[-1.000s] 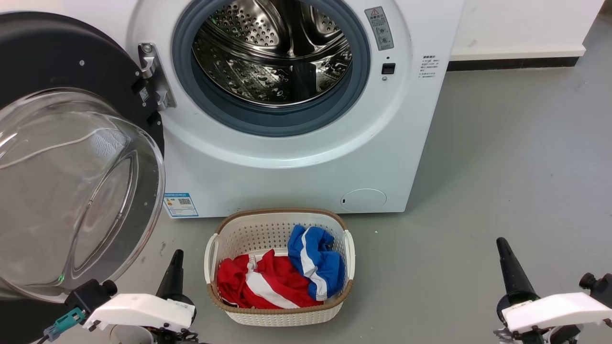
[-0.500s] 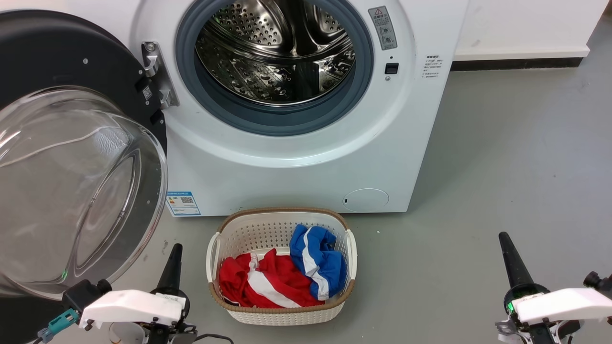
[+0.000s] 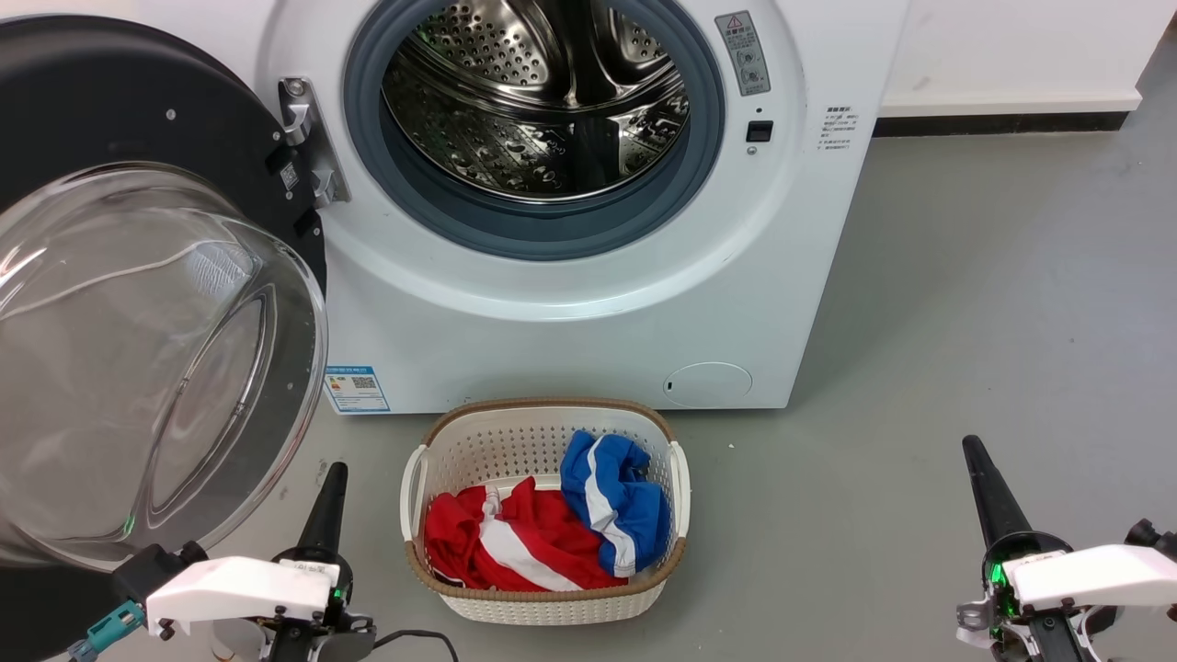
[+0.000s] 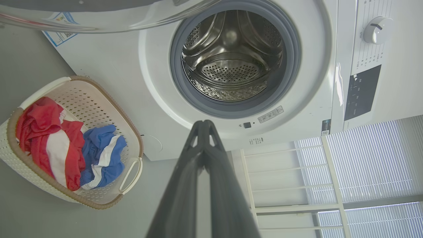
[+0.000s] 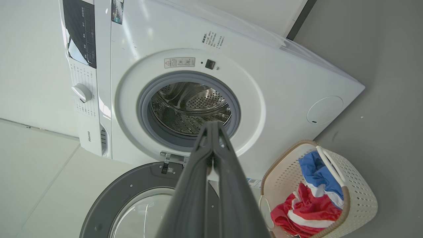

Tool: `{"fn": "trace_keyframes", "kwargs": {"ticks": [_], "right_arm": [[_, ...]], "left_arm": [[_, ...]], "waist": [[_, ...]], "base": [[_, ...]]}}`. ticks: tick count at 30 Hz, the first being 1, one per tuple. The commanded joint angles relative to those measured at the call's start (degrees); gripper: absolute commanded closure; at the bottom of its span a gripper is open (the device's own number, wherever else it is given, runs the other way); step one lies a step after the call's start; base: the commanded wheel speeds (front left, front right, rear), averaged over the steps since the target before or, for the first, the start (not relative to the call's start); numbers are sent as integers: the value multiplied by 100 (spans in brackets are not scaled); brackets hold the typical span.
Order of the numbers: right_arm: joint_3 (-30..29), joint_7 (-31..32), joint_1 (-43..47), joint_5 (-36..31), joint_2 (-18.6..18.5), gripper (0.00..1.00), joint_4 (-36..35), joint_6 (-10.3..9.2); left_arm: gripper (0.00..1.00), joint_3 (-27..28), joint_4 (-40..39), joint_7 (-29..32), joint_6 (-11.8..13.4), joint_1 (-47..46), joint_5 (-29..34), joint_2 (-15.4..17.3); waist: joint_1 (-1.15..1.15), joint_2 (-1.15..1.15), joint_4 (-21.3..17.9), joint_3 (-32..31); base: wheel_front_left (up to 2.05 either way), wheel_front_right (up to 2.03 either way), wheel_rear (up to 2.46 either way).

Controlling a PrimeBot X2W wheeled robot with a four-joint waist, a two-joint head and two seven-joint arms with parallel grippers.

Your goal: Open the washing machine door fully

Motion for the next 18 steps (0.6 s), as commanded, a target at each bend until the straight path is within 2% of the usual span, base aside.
{"fn": "trace_keyframes", "kwargs": {"ticks": [1, 18], "right_arm": [[-21, 32, -130, 138, -35, 100, -7, 1], [-87, 189, -237, 992, -22, 100, 85, 0]], "left_arm": [[100, 59, -16, 27, -54, -142, -108, 2], [100, 269, 13, 225, -198, -183, -792, -119]], "waist": [[0, 0, 4, 1], [0, 0, 53, 11]], "base": [[0, 0, 0], [0, 0, 0]]}}
